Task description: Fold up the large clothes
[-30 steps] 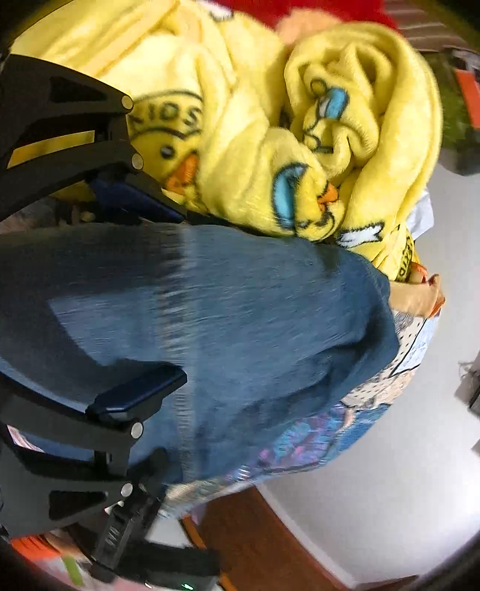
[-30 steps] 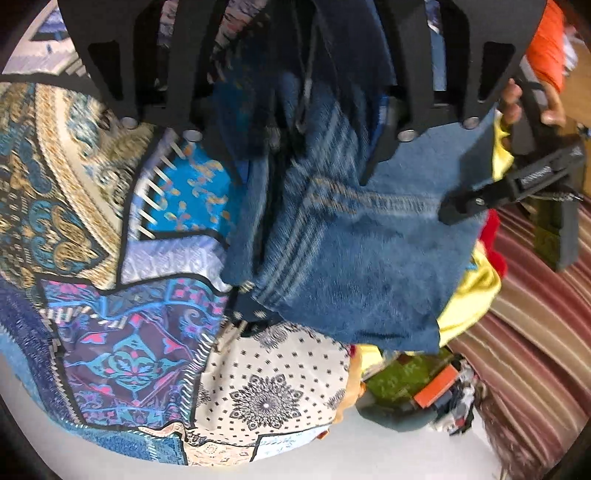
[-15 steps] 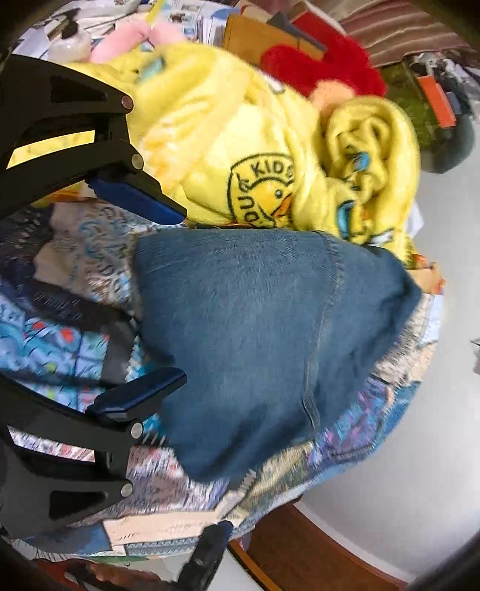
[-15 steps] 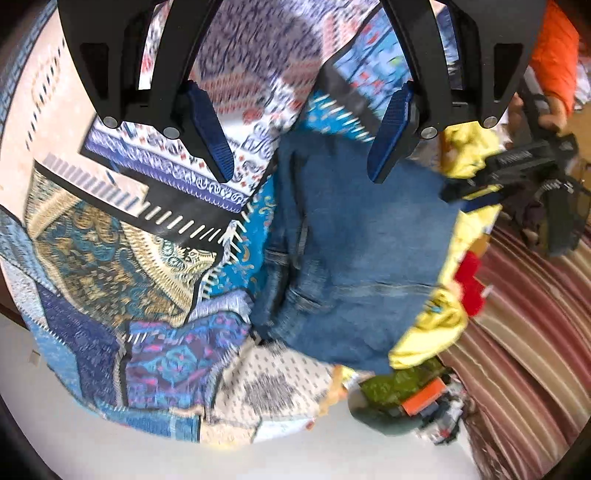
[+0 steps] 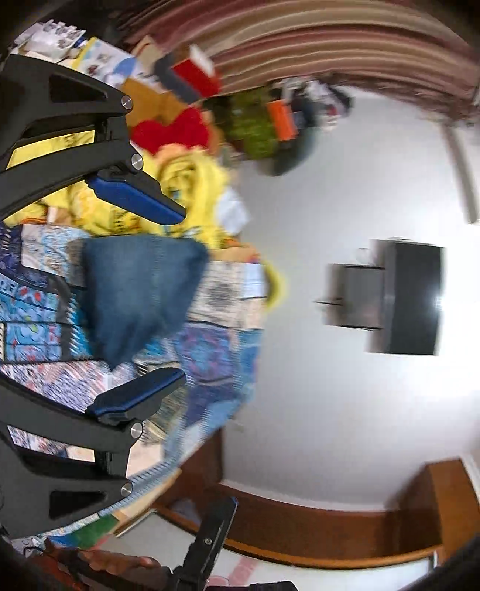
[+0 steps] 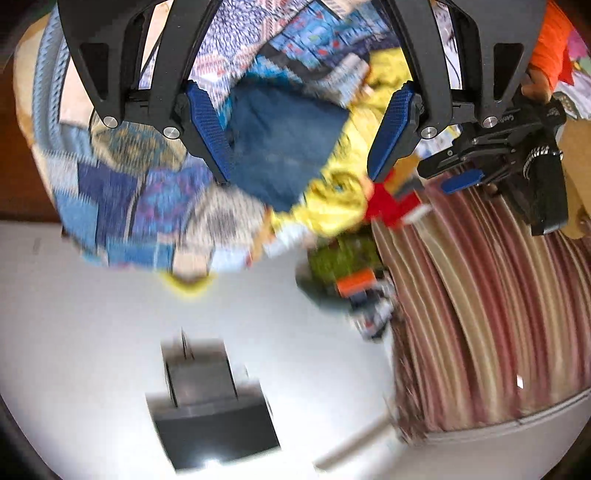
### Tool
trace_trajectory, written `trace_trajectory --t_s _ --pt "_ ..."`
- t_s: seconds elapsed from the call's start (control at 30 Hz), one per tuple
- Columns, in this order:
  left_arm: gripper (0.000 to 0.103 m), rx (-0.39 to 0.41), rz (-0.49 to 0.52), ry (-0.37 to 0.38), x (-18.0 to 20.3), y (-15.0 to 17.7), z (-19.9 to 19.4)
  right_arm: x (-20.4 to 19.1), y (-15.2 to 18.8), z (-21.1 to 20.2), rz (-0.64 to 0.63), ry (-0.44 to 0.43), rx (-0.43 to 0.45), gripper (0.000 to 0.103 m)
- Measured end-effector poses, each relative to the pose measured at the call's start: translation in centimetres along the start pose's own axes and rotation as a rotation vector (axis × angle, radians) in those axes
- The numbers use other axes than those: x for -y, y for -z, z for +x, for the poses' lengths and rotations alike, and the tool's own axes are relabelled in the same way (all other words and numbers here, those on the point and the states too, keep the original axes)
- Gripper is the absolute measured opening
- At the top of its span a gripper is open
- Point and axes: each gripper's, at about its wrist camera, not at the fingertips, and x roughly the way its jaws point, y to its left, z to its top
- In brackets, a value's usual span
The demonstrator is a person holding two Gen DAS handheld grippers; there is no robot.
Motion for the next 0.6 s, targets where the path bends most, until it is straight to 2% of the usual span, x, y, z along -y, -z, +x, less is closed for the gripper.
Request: trace_trajectory --t_s 0.1,0.3,0.4,0.47,0.5,0.6 --pt "0.079 0.108 -0.004 -0.005 1.2 0.1 -4.1 -2.1 0.0 -3.4 -0.037 0.002 0.109 0.071" --pt "0.079 0.250 0.037 -0.051 3.6 1.6 -9.5 -4.1 1.4 -6.2 -0.032 -0.045 0.171 0.071" --pt "0.079 0.280 0.028 -0.063 4.2 2.3 -11.0 -5.0 2.4 -7.2 -0.071 0.021 0.209 0.072" --pt "0.082 0.286 0.022 -0.065 4.3 2.8 -11.4 -5.4 2.7 -7.4 -0.091 0.060 0.220 0.080" --pt "0.085 0.288 0.022 -0.071 4.4 3.0 -11.6 -5.6 3.0 -7.5 -0.100 0.082 0.226 0.084" --pt "0.097 0.297 0.011 -0.085 4.6 3.4 -12.0 -5.9 3.2 -7.3 -0.112 0.130 0.232 0.090"
